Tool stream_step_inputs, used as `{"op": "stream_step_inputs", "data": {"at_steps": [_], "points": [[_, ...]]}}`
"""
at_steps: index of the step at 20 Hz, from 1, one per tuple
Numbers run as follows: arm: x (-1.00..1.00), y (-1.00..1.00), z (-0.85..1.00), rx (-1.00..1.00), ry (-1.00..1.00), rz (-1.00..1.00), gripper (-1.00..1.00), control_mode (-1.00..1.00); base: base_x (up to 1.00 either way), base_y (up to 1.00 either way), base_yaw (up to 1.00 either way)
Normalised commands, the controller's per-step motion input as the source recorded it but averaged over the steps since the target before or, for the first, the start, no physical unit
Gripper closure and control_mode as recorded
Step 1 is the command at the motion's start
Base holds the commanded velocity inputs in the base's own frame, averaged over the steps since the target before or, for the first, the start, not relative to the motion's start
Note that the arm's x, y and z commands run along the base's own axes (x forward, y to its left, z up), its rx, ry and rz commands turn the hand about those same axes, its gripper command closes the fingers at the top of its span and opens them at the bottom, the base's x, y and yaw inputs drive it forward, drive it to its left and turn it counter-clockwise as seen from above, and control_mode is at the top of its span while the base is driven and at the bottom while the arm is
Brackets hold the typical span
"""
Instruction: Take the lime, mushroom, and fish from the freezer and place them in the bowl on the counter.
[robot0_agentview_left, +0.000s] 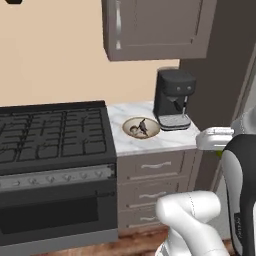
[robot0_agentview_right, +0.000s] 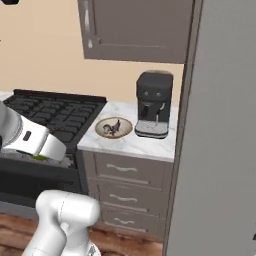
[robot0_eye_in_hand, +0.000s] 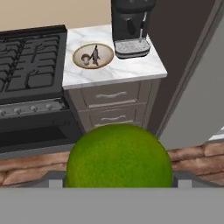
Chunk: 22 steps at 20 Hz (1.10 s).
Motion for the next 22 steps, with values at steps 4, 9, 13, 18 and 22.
{"op": "stream_step_inputs", "data": {"at_steps": [4, 9, 13, 18, 22], "points": [[0.00, 0.00, 0.00, 0.00, 0.00, 0.00, 1.00, 1.00, 0.28, 0.89, 0.00], [0.00, 0.00, 0.00, 0.00, 0.00, 0.00, 1.00, 1.00, 0.36, 0.40, -0.12], [0.00, 0.00, 0.00, 0.00, 0.00, 0.00, 1.00, 1.00, 0.57, 0.04, -0.19], [0.00, 0.00, 0.00, 0.00, 0.00, 0.00, 1.00, 1.00, 0.51, -0.20, -0.02], [0.00, 0.00, 0.00, 0.00, 0.00, 0.00, 1.00, 1.00, 0.62, -0.31, 0.02]]}}
